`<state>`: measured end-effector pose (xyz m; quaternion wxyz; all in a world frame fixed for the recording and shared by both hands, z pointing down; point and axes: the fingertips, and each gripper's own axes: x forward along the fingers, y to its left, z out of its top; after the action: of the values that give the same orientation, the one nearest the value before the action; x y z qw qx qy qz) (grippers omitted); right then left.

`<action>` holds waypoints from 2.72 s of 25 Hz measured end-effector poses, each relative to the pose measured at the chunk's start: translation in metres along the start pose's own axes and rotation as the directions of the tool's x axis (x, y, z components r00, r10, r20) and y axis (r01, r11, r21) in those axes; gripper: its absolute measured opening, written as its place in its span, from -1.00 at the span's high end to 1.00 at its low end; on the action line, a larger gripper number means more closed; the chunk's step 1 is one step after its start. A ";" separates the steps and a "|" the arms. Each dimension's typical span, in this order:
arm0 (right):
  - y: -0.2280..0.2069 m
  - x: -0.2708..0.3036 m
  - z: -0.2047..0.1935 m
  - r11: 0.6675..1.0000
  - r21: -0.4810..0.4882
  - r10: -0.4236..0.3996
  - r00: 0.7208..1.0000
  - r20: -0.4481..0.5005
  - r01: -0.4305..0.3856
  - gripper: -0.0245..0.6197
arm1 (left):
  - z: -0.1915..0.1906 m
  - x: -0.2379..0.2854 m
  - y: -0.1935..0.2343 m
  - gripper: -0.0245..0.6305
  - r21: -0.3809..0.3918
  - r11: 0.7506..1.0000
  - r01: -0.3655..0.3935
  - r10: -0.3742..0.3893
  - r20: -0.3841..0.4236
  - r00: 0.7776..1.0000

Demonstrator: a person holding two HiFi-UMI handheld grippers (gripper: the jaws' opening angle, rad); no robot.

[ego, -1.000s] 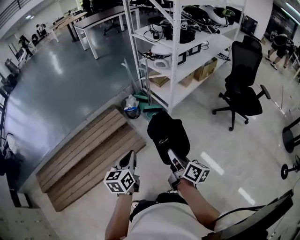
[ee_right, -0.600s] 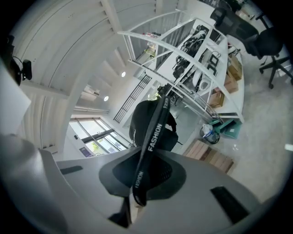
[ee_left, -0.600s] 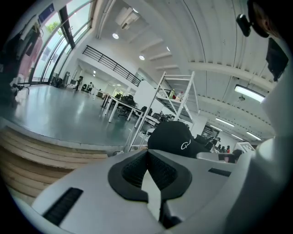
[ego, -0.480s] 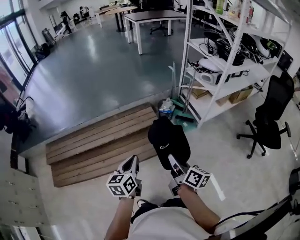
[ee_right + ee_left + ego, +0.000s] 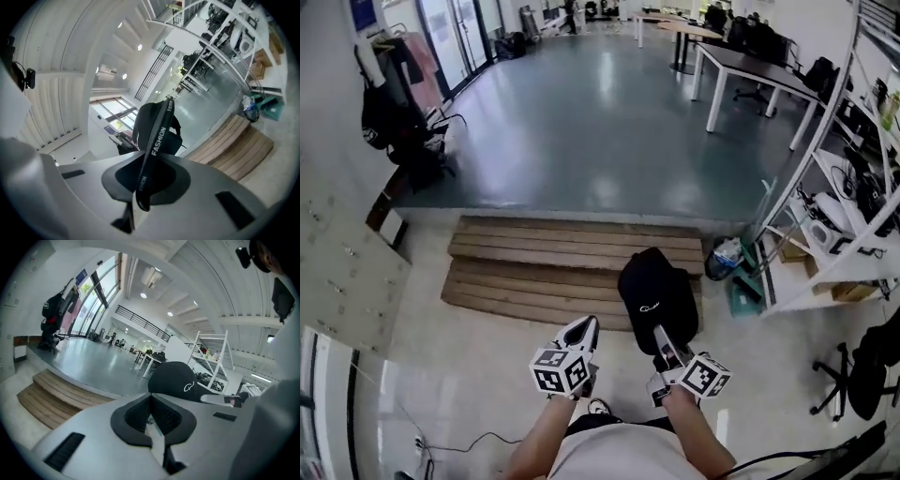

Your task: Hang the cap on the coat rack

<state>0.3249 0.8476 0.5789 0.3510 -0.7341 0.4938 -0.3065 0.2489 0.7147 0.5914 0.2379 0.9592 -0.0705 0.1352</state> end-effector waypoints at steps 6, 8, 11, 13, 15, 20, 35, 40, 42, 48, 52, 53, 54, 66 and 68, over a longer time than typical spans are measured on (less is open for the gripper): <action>0.070 0.086 -0.074 0.992 -0.023 0.119 0.973 -0.196 -0.126 0.86 | 0.029 -0.087 0.097 0.91 -0.085 0.981 -0.174 0.182 0.098 0.979; 0.099 0.109 -0.103 0.986 -0.032 0.152 0.954 -0.260 -0.166 0.86 | 0.035 -0.121 0.125 0.92 -0.121 0.968 -0.220 0.235 0.125 0.964; 0.130 0.138 -0.145 0.974 -0.029 0.202 0.917 -0.343 -0.226 0.86 | 0.033 -0.159 0.165 0.92 -0.173 0.942 -0.287 0.313 0.148 0.938; 0.146 0.150 -0.172 0.964 -0.019 0.235 0.890 -0.391 -0.264 0.86 | 0.028 -0.182 0.187 0.92 -0.205 0.922 -0.327 0.361 0.156 0.919; 0.157 0.158 -0.192 0.958 -0.013 0.252 0.866 -0.433 -0.285 0.86 | 0.024 -0.204 0.203 0.92 -0.233 0.902 -0.362 0.404 0.166 0.900; 0.183 0.181 -0.212 0.946 -0.008 0.277 0.820 -0.502 -0.324 0.86 | 0.031 -0.245 0.229 0.92 -0.275 0.854 -0.442 0.497 0.182 0.848; 0.249 0.301 -0.290 0.899 0.105 0.401 0.702 -0.589 -0.425 0.86 | 0.084 -0.311 0.336 0.92 -0.267 0.734 -0.624 0.676 0.208 0.707; 0.271 0.364 -0.317 0.897 0.131 0.409 0.682 -0.606 -0.422 0.86 | 0.118 -0.315 0.392 0.92 -0.257 0.720 -0.644 0.693 0.216 0.688; 0.280 0.392 -0.323 0.889 0.136 0.424 0.672 -0.607 -0.438 0.86 | 0.135 -0.315 0.414 0.92 -0.247 0.717 -0.651 0.696 0.229 0.680; 0.304 0.469 -0.336 0.882 0.147 0.439 0.666 -0.604 -0.448 0.86 | 0.176 -0.322 0.476 0.92 -0.249 0.690 -0.680 0.724 0.241 0.646; 0.311 0.509 -0.343 0.877 0.196 0.464 0.671 -0.579 -0.438 0.86 | 0.197 -0.314 0.512 0.92 -0.227 0.687 -0.690 0.727 0.224 0.650; 0.311 0.518 -0.343 0.879 0.201 0.464 0.675 -0.574 -0.433 0.86 | 0.203 -0.311 0.519 0.92 -0.220 0.690 -0.689 0.724 0.221 0.654; 0.311 0.526 -0.342 0.880 0.200 0.462 0.678 -0.571 -0.431 0.86 | 0.208 -0.307 0.525 0.92 -0.216 0.693 -0.688 0.721 0.220 0.658; 0.310 0.574 -0.358 0.897 0.179 0.426 0.678 -0.598 -0.405 0.86 | 0.220 -0.296 0.578 0.91 -0.265 0.689 -0.674 0.724 0.209 0.658; 0.304 0.582 -0.369 0.904 0.166 0.407 0.680 -0.610 -0.393 0.86 | 0.215 -0.297 0.590 0.92 -0.275 0.689 -0.670 0.723 0.208 0.659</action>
<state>0.0644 0.1413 0.5995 0.2309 -0.4583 0.7273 -0.4558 -0.1033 0.1160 0.5803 0.2369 0.8421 -0.4805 0.0624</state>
